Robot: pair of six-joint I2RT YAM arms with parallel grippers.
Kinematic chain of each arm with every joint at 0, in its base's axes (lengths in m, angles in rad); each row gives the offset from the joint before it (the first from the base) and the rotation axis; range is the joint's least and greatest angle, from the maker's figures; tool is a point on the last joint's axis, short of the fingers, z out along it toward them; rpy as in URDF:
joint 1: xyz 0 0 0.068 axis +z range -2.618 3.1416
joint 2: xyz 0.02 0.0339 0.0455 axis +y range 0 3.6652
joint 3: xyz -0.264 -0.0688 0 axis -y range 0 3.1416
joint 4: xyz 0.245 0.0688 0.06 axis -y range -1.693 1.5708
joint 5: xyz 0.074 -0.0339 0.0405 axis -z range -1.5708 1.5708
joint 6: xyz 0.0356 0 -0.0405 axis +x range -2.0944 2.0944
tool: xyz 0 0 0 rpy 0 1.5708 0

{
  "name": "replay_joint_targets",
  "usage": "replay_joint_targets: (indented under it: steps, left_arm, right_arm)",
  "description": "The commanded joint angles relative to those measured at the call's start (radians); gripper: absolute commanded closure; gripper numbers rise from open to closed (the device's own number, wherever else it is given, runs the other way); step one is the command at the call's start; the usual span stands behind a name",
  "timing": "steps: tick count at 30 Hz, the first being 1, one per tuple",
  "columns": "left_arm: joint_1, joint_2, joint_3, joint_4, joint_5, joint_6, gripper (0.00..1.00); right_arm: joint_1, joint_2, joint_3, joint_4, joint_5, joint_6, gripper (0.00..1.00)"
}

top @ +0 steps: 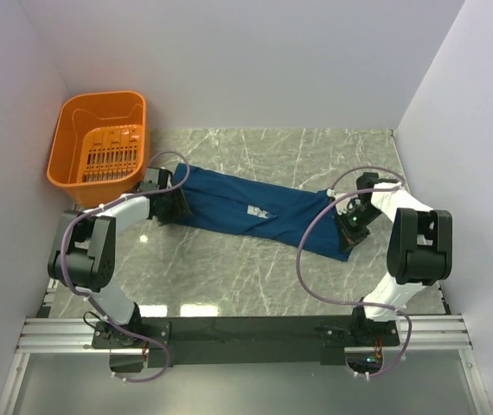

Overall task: Fold and stack the t-shirts
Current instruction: Fold the tshirt

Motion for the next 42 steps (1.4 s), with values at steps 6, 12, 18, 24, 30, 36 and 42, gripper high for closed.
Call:
replay_joint_targets:
  steps: [6,12,18,24,30,36,42]
  left_arm:
    - [0.012,0.085,0.049,-0.049,-0.036,0.01,0.35]
    - [0.013,0.11,0.059,-0.071,-0.034,0.016,0.36]
    - [0.015,0.073,0.046,-0.06,0.007,0.038,0.35]
    - [0.015,-0.063,0.006,-0.033,0.076,0.058,0.31]
    - [0.016,-0.229,-0.003,-0.048,0.101,0.07,0.26]
    - [0.033,-0.28,-0.013,-0.057,0.088,0.085,0.23]
    - [0.038,-0.193,0.049,-0.014,0.133,0.075,0.25]
  right_arm:
    - [-0.078,-0.089,-0.017,-0.093,0.035,-0.109,1.0]
    - [-0.118,-0.101,-0.047,-0.097,0.08,-0.174,1.0]
    - [-0.152,-0.089,-0.055,-0.087,0.109,-0.203,1.0]
    - [-0.17,-0.101,-0.044,-0.122,0.089,-0.249,0.98]
    - [-0.192,-0.135,-0.03,-0.149,0.103,-0.283,0.94]
    - [-0.248,-0.136,0.034,-0.186,0.086,-0.307,0.64]
    - [-0.265,-0.092,0.261,-0.237,-0.076,-0.231,0.52]
